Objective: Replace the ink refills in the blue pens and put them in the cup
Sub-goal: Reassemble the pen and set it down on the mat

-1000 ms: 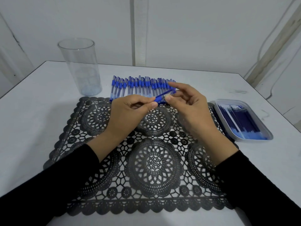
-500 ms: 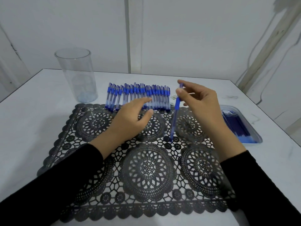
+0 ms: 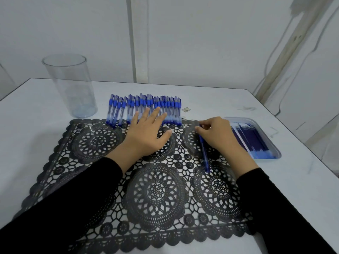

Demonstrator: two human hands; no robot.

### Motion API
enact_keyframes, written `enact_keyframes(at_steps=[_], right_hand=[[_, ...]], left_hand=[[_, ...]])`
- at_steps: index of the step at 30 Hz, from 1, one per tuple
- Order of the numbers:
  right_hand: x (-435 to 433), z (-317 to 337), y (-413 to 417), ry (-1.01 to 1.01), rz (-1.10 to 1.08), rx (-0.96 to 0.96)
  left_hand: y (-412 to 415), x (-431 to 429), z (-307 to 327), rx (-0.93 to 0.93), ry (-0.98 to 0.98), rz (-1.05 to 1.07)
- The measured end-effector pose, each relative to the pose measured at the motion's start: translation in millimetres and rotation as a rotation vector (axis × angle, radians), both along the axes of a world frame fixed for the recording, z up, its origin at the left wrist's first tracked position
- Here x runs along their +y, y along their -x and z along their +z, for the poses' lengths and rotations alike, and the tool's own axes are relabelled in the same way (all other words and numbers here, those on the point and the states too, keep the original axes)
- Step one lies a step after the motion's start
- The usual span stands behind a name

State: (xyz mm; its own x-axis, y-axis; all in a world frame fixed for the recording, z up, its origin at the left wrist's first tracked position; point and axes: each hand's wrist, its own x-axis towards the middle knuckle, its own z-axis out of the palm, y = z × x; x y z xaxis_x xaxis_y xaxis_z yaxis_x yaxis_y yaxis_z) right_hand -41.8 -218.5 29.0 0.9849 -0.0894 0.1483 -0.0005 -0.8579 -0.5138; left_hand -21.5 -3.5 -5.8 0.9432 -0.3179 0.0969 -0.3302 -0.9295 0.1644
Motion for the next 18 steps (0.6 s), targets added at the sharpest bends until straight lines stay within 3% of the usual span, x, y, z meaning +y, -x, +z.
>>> enact_keyframes(at_steps=[12, 18], right_hand=[[-7.9, -6.4, -8.1, 0.154, 0.032, 0.012], [-8.8, -6.6, -10.5, 0.114, 0.028, -0.010]], left_hand=[[1.6, -0.9, 2.0, 0.058, -0.017, 0.015], [-0.2, -3.0, 4.9, 0.039, -0.010, 0.005]])
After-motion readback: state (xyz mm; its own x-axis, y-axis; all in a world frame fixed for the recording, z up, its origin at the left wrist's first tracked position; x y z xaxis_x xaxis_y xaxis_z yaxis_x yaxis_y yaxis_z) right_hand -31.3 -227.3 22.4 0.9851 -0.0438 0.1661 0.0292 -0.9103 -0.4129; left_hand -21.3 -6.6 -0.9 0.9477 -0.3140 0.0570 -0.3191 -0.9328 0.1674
